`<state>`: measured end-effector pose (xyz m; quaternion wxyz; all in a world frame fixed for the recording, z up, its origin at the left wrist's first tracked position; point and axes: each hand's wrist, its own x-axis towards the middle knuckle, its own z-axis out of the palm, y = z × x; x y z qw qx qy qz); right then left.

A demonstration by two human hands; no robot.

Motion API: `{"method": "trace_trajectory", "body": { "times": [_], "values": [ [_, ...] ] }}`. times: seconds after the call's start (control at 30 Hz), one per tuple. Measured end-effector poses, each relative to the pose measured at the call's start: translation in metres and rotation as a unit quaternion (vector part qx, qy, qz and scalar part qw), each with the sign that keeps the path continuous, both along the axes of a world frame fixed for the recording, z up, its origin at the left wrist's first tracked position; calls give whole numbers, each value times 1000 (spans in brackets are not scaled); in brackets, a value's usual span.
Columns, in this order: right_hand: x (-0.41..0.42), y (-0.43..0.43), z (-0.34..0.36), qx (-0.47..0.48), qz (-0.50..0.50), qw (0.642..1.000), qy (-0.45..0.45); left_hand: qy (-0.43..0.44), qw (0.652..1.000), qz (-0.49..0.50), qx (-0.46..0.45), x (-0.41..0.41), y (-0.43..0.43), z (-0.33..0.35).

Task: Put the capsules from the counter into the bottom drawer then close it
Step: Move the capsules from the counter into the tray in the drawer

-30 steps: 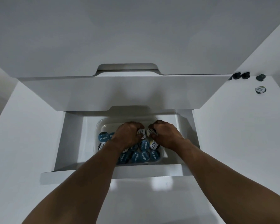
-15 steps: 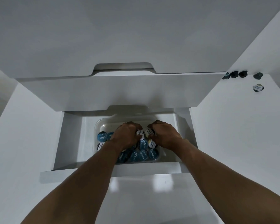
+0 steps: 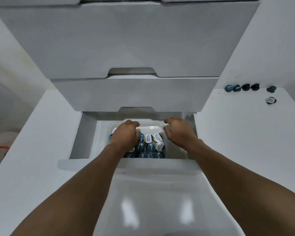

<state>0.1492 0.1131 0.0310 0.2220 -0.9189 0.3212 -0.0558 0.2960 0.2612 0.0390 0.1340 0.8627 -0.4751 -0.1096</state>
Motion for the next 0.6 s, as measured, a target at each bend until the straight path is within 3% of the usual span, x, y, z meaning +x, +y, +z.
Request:
{"method": "trace_trajectory", "body": {
  "times": [0.27, 0.6],
  "values": [
    [-37, 26, 41, -62, -8, 998, -25, -60, 996, 39, -53, -37, 38, 40],
    [-130, 69, 101, -110, -109, 984, -84, -109, 980, -42, -163, -123, 52, 95]
  ]
}}
